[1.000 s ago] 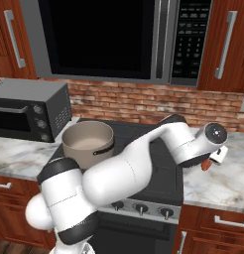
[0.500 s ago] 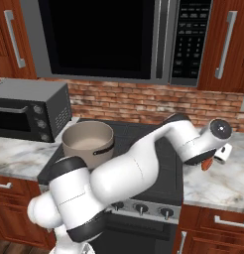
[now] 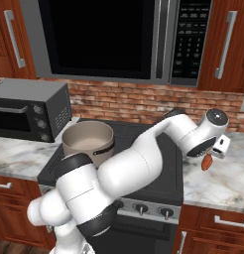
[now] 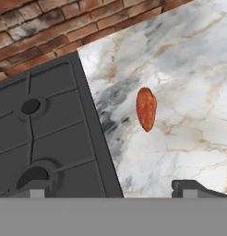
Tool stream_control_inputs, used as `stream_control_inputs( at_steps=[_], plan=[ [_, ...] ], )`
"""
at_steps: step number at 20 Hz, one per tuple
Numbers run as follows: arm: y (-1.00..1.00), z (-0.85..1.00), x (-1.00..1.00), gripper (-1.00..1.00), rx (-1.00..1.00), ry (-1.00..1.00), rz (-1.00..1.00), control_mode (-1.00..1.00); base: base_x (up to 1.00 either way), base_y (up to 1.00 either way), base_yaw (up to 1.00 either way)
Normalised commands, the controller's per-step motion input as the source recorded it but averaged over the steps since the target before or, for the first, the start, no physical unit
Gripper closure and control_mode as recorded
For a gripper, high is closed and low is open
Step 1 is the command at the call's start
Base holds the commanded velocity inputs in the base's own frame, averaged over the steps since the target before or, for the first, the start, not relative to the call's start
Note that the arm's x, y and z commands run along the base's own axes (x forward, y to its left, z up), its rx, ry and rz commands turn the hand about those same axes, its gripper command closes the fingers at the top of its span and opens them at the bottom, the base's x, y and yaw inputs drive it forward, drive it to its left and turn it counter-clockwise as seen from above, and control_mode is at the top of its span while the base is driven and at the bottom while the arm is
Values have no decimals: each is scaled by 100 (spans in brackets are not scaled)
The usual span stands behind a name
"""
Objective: Turn on the burner for the pot on the stove. Wait thirty seconds for the pot to heat up. Then add the sweet potato to the pot.
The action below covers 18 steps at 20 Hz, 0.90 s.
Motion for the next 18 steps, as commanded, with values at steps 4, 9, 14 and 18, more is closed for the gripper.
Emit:
stream_control_inputs(
  at_steps=[4,9,14,18],
  plan=[
    [0,-25,0,-100,1,0,0,-100,0,0,0],
    [0,-22,5,-100,0,0,0,-100,0,0,0],
    [0,-16,5,-100,0,0,0,-100,0,0,0],
    [0,-19,11,-100,0,1,0,-100,0,0,0]
  ],
)
